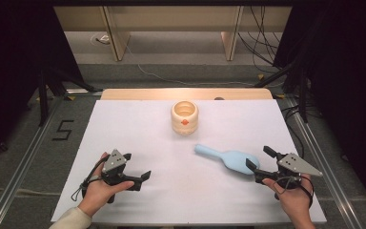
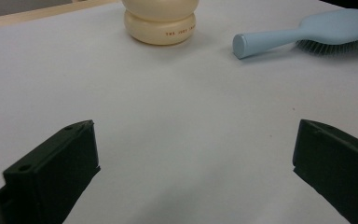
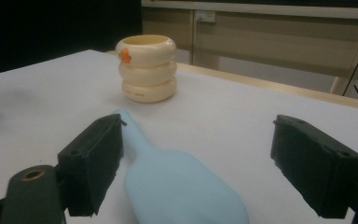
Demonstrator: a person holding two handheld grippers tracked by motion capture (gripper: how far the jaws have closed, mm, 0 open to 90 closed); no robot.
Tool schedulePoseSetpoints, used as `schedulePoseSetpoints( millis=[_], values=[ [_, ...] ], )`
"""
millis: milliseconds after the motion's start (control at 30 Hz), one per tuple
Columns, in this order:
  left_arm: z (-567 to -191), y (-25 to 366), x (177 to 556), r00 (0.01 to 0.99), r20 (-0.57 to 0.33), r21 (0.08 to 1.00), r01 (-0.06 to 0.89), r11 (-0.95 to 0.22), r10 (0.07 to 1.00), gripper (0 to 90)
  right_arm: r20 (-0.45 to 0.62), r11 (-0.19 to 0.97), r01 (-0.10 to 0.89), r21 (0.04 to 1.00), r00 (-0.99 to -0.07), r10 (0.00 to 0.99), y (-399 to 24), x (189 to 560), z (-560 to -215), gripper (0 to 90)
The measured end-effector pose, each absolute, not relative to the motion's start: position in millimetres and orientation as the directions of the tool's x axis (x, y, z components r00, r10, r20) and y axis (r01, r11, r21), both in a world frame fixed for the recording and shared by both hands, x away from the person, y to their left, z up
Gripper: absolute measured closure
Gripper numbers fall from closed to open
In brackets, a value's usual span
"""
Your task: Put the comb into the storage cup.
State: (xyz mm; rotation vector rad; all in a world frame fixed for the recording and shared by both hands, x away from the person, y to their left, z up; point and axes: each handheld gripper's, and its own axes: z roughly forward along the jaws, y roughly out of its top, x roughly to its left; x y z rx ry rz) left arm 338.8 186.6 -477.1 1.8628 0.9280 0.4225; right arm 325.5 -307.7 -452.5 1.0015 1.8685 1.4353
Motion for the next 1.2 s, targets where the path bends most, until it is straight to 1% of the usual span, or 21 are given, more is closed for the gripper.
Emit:
schedulePoseSetpoints(
  millis=[533,633,700,767,800,833,867,900,933,1033,1067,1100,1133,1167,1200],
  values=[
    [-474,193,340,0.642,-0.086,0.891,0.392,-0.229,0.762,0.0,-0.006,0.147,0.211,0.966,-0.553,0.833,-303,327,-452,17.7],
    [-473,195,340,0.641,-0.085,0.893,0.389,-0.228,0.763,0.0,-0.010,0.149,0.205,0.967,-0.557,0.831,-302,328,-451,19.7],
    [-474,195,341,0.641,-0.087,0.892,0.391,-0.227,0.762,0.0,0.003,0.140,0.211,0.968,-0.562,0.827,-299,329,-450,22.9],
    [-474,195,341,0.643,-0.085,0.891,0.390,-0.230,0.761,0.0,-0.001,0.145,0.215,0.966,-0.554,0.833,-296,331,-448,28.2],
    [-474,195,341,0.643,-0.085,0.891,0.390,-0.230,0.761,0.0,-0.001,0.145,0.215,0.966,-0.554,0.833,-296,331,-448,28.2],
    [-474,195,341,0.644,-0.082,0.891,0.390,-0.234,0.761,0.0,-0.008,0.155,0.217,0.964,-0.557,0.831,-292,334,-446,34.4],
    [-475,195,342,0.647,-0.078,0.889,0.389,-0.240,0.758,0.0,-0.013,0.163,0.218,0.962,-0.562,0.827,-290,335,-445,37.3],
    [-475,195,342,0.647,-0.078,0.889,0.389,-0.240,0.758,0.0,-0.013,0.163,0.218,0.962,-0.562,0.827,-290,335,-445,37.3],
    [-475,195,342,0.646,-0.079,0.888,0.391,-0.241,0.759,0.0,-0.021,0.188,0.230,0.955,-0.577,0.816,-283,340,-443,46.3],
    [-475,194,343,0.648,-0.077,0.886,0.393,-0.246,0.758,0.0,-0.023,0.212,0.251,0.944,-0.592,0.806,-272,350,-439,62.2],
    [-475,194,343,0.648,-0.077,0.886,0.393,-0.246,0.758,0.0,-0.023,0.212,0.251,0.944,-0.592,0.806,-272,350,-439,62.2],
    [-476,194,343,0.650,-0.078,0.885,0.393,-0.247,0.756,0.0,-0.016,0.235,0.276,0.932,-0.616,0.788,-261,358,-434,72.5],
    [-476,194,343,0.650,-0.078,0.885,0.393,-0.247,0.756,0.0,-0.016,0.235,0.276,0.932,-0.616,0.788,-261,358,-434,72.5],
    [-476,194,342,0.650,-0.077,0.885,0.393,-0.248,0.756,0.0,-0.019,0.260,0.300,0.918,-0.621,0.784,-252,365,-431,79.7],
    [-476,194,342,0.650,-0.077,0.885,0.393,-0.248,0.756,0.0,-0.019,0.260,0.300,0.918,-0.621,0.784,-252,365,-431,79.7]
  ],
)
